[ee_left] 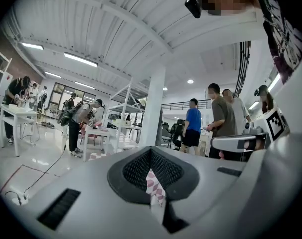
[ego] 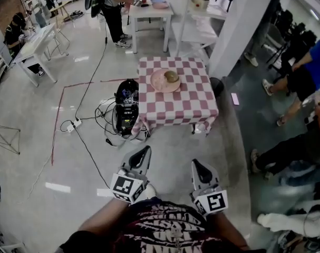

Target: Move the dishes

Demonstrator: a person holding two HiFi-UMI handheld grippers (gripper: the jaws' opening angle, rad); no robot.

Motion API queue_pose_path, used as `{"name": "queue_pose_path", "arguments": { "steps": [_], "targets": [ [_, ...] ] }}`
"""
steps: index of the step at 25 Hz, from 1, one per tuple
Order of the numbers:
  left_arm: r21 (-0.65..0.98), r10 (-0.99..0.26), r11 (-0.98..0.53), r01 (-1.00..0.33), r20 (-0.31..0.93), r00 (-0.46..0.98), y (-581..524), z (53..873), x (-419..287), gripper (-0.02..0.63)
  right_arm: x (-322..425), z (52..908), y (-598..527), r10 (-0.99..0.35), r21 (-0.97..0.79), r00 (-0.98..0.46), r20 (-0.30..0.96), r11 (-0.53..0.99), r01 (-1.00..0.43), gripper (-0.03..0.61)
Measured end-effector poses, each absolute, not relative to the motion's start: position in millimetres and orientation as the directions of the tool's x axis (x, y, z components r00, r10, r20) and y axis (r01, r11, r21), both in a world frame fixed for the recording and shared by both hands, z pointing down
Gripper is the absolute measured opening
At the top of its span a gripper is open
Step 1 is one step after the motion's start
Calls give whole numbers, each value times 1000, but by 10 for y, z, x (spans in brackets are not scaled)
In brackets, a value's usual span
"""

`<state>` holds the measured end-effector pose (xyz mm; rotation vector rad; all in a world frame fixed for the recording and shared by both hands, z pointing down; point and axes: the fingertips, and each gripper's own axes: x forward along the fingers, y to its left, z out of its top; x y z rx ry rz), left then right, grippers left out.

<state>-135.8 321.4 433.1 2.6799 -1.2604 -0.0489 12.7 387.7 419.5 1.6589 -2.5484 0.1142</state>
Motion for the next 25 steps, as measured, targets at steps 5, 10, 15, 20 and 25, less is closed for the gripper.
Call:
{"name": "queue_pose_path", "arguments": {
  "steps": [5,10,15,20,25],
  "targets": [
    [203,-756,-632,-748,48,652,3071,4296,-1471,26,-99,4093,3756,-908,-13,-401,121,402,-915,34],
    [224,-752,-641,-735,10,659,3036,4269,-1546,26,-208,4035,3756,-907,46,-402,128,410,-911,34],
    [229,-740,-653,-722,10,673,3018,4274,-1566,26,-254,4059,3727,-907,35,-393,151,402,-915,34],
    [226,-749,-644,-731,9,662,2967,4328,-1638,26,-284,4058,3653,-907,36,-400,134,408,-912,34],
    [220,-764,-630,-745,1,646,2934,4246,-1711,26,-293,3991,3616,-908,43,-403,112,410,-911,34]
  ]
}}
